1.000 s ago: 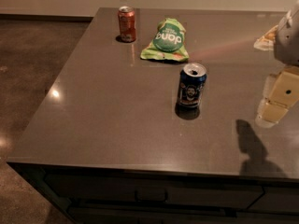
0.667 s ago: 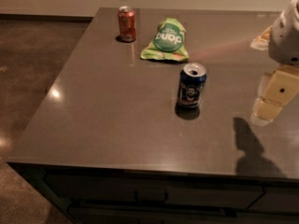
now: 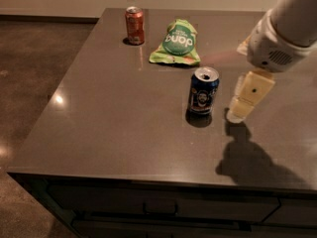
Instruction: Move pepsi can near green rice chip bag
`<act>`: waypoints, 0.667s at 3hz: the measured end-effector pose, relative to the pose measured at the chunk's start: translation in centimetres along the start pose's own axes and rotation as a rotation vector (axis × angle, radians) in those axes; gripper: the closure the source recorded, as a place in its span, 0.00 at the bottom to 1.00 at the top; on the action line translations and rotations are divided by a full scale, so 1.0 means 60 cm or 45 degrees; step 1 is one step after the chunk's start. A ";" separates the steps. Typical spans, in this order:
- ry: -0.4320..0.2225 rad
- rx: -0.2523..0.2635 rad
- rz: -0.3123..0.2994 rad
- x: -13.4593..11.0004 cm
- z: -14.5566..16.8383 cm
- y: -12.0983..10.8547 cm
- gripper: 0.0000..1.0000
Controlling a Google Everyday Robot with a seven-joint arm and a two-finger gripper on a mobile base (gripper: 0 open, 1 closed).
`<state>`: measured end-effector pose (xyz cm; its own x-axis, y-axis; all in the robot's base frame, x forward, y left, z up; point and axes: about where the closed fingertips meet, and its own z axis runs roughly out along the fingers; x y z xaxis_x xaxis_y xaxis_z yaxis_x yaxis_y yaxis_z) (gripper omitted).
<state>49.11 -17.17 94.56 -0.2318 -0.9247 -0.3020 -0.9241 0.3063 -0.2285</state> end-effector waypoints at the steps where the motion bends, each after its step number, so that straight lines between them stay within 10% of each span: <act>1: -0.041 0.023 0.017 -0.029 0.035 -0.018 0.00; 2: -0.072 0.028 0.033 -0.048 0.060 -0.030 0.00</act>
Offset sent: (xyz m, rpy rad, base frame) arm 0.0517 0.0424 -0.0314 0.0901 -0.0399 -0.0304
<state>52.52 -14.24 92.51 -0.2377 -0.9022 -0.3599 -0.9108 0.3358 -0.2401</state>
